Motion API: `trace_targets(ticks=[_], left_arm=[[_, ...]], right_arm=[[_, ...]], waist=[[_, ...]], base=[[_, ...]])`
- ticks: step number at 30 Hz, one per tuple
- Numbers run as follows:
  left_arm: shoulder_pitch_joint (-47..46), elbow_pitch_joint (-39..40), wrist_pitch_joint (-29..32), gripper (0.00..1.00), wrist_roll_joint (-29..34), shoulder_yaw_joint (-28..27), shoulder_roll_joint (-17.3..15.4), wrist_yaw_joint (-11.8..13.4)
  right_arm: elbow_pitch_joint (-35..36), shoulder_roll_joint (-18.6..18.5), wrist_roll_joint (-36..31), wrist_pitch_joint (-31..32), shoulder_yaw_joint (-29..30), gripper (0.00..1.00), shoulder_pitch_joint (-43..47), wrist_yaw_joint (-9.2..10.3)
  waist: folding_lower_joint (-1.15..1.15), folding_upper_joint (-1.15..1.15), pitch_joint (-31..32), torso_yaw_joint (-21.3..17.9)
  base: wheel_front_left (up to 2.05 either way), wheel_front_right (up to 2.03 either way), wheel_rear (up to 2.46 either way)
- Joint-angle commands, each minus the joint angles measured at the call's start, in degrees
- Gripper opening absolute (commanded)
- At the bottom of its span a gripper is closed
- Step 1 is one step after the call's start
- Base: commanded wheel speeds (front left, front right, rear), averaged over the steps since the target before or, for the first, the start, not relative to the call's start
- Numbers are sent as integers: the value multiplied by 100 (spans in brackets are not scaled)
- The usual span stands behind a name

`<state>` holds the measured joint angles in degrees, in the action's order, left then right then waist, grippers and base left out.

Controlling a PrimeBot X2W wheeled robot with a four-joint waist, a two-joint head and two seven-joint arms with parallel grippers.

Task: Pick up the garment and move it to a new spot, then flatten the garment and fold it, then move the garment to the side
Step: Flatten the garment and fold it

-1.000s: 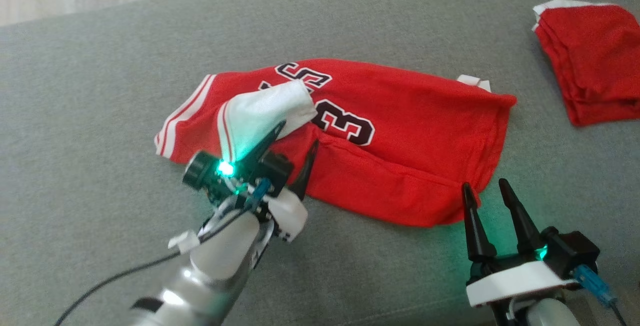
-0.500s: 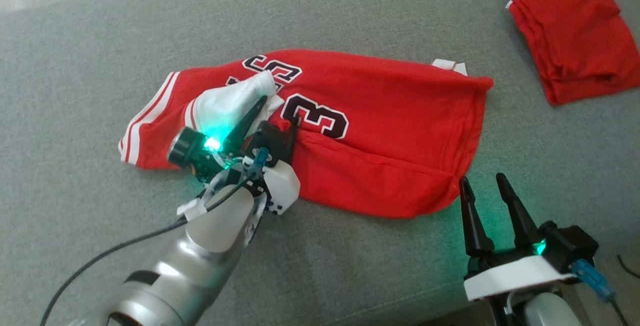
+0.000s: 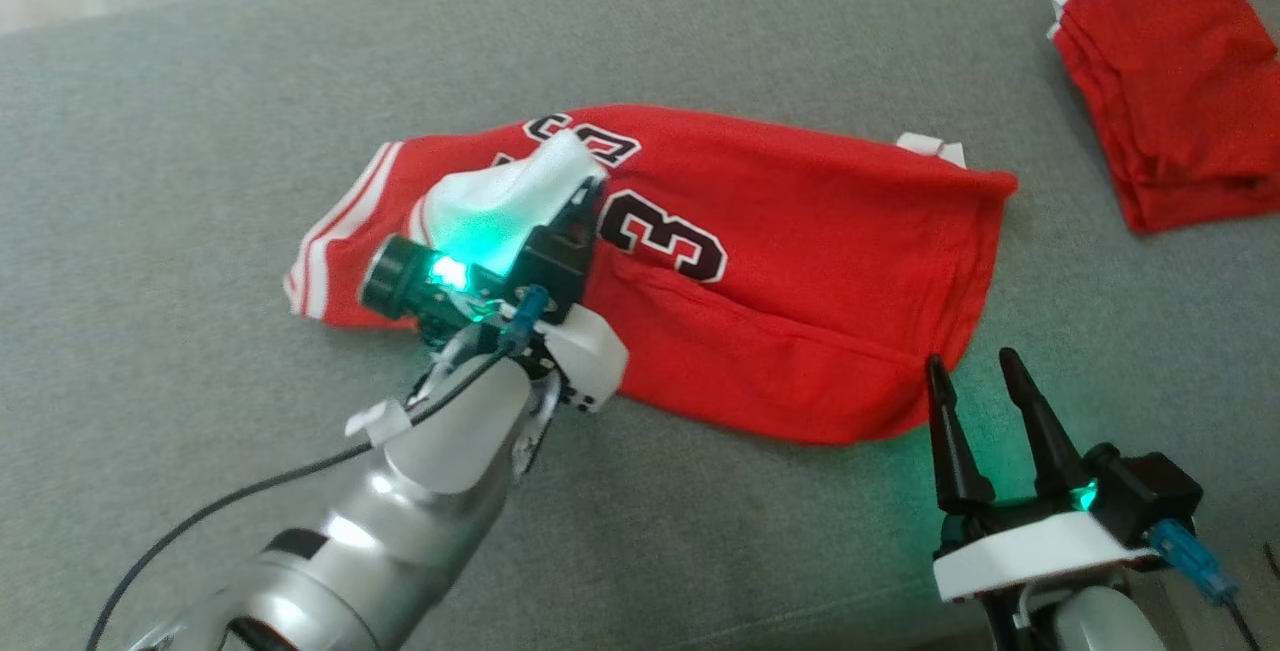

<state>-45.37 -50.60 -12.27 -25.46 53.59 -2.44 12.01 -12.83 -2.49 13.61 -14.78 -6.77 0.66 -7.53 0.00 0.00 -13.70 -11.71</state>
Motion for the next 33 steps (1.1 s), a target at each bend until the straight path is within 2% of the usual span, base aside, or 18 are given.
trace_targets(ticks=[1,3,8,17,21,28,33], left_arm=[[-62,298,-99,0,-46,-83,-44,-22],[109,500,-155,0,-57,-57,-69,-35],[674,1044,-203,0,-91,-35,-383,46],[1761,2999,-248,0,-64,-480,-1611,936],[1891,3595,-252,0,-16,-686,-2049,1155],[1890,4074,-218,0,12,-914,-2403,1403],[1861,4232,-165,0,30,-984,-2551,1483]], right_arm=[[133,-39,-21,-22,-73,100,-2,4],[135,-39,-30,-22,-36,100,68,4],[143,-39,-44,-22,40,100,219,4],[91,-39,-155,-22,508,100,462,4],[-44,-39,-234,-22,473,100,391,4],[-330,-72,-283,-22,466,100,311,4],[-386,-72,-287,-22,520,100,305,4]], waist=[[0,0,156,134],[0,0,280,229],[0,0,493,416],[0,0,602,846],[0,0,483,930],[0,0,349,973],[0,0,310,992]], base=[[0,0,0],[0,0,0],[0,0,0],[0,0,0],[0,0,0],[0,0,0],[0,0,0]])
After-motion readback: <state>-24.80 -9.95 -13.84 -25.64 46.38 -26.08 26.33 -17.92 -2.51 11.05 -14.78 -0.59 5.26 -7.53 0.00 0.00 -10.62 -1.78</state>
